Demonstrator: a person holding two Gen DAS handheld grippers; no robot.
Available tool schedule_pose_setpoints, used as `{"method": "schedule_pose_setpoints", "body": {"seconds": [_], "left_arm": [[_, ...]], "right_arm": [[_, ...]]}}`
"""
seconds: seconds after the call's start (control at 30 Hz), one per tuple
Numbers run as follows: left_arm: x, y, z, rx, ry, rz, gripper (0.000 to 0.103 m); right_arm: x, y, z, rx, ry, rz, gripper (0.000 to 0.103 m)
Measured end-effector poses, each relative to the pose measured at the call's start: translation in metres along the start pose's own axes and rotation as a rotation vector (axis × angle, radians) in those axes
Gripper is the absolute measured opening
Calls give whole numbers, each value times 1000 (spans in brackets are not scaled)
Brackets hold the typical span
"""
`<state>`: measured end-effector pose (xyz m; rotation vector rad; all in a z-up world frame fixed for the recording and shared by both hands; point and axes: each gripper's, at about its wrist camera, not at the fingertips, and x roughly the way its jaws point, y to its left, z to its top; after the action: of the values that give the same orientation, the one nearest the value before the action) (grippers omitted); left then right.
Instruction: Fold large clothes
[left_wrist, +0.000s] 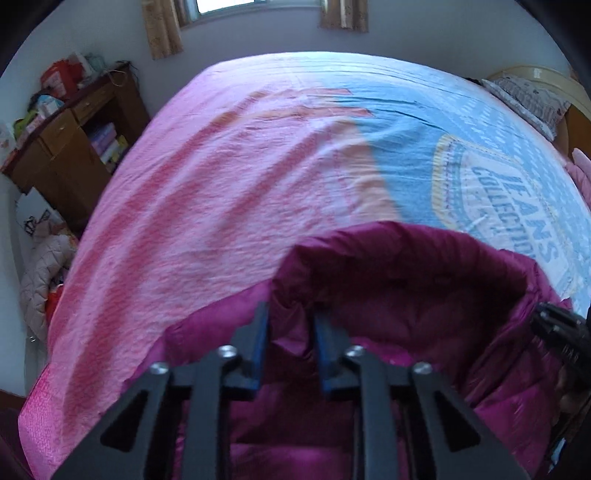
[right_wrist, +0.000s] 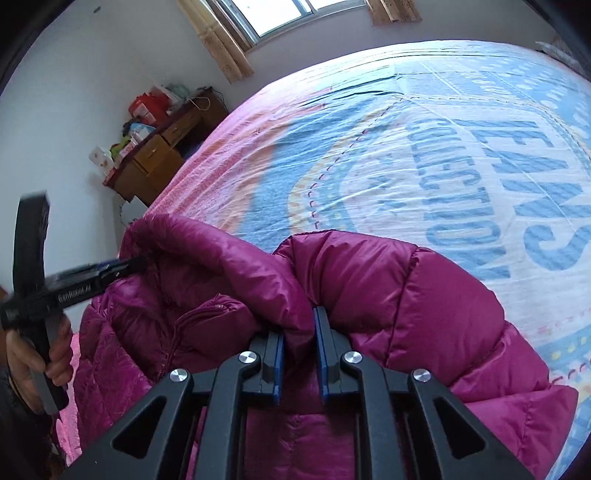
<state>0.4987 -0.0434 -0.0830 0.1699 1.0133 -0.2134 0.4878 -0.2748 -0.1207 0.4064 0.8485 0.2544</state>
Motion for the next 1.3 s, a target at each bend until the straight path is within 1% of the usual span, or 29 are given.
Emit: {"method": "schedule_pose_setpoints", "body": {"seconds": [0.07, 0.13, 0.2, 0.23, 0.3, 0.37, 0.43, 0.47, 0.5, 0.53, 0.6, 0.67, 0.73, 0.77, 0.83, 0.87, 0.9, 0.97, 1.0, 1.03, 1.1, 1.17, 1.23, 1.27, 1.3], "left_arm": [[0, 19, -13, -62, -4, -30, 20], [6, 30, -22, -98, -1, -25, 25], [17, 37, -33, -120, -17, -41, 27], [21, 34, -37, -110, -37, -33, 29], [22, 25, -42, -66, -96, 16, 32], [22, 21, -42, -60, -114, 42, 34], [23, 21, -41, -64, -118, 43, 36], [23, 22, -41, -67, -119, 40, 36], [24, 23, -41, -71, -121, 37, 36], [23, 22, -41, -72, -121, 38, 37], [21, 25, -44, -71, -126, 50, 39], [20, 22, -44, -65, -130, 71, 40], [21, 20, -43, -59, -131, 94, 45], [21, 20, -44, -60, -131, 99, 46], [21, 23, -44, -69, -130, 94, 49], [21, 25, -44, -80, -129, 87, 50], [22, 27, -44, -89, -129, 83, 53], [22, 31, -45, -111, -129, 65, 55], [22, 32, -45, -117, -129, 54, 57], [22, 33, -45, -119, -130, 48, 59], [21, 32, -45, -123, -134, 38, 60], [11, 38, -46, -162, -134, -4, 59], [-10, 46, -51, -212, -149, -94, 59], [-20, 47, -52, -215, -166, -117, 60], [-33, 48, -53, -212, -196, -117, 60]], "right_arm": [[0, -4, -2, 14, -14, 12, 12], [1, -6, -3, 28, -18, 17, 12], [1, -6, -4, 33, -21, 17, 12], [1, -7, -4, 31, -19, 18, 12], [-3, -11, -7, 42, -15, 17, 12], [-15, -11, -11, 34, -14, 8, 17], [-35, -9, -19, 20, -29, -29, 24], [-44, -9, -20, 18, -47, -60, 24], [-57, -7, -21, 15, -86, -125, 24], [-71, -3, -20, 8, -148, -198, 24], [-86, 11, -9, -18, -228, -217, 24], [-84, 33, 6, -72, -255, -193, 24], [-69, 55, 18, -124, -246, -161, 24], [-54, 67, 25, -159, -229, -151, 24], [-31, 75, 27, -170, -177, -139, 24], [-18, 75, 23, -167, -127, -111, 24], [-4, 75, 18, -173, -64, -103, 24], [21, 66, -3, -219, 64, -142, 23], [21, 64, -13, -235, 53, -123, 20], [17, 58, -16, -233, 17, -89, 20], [14, 46, -14, -172, 15, -23, 20], [14, 39, -14, -135, 8, 23, 20], [13, 36, -14, -119, 3, 46, 20], [13, 35, -14, -117, 2, 49, 20], [13, 36, -15, -120, 1, 47, 20]]}}
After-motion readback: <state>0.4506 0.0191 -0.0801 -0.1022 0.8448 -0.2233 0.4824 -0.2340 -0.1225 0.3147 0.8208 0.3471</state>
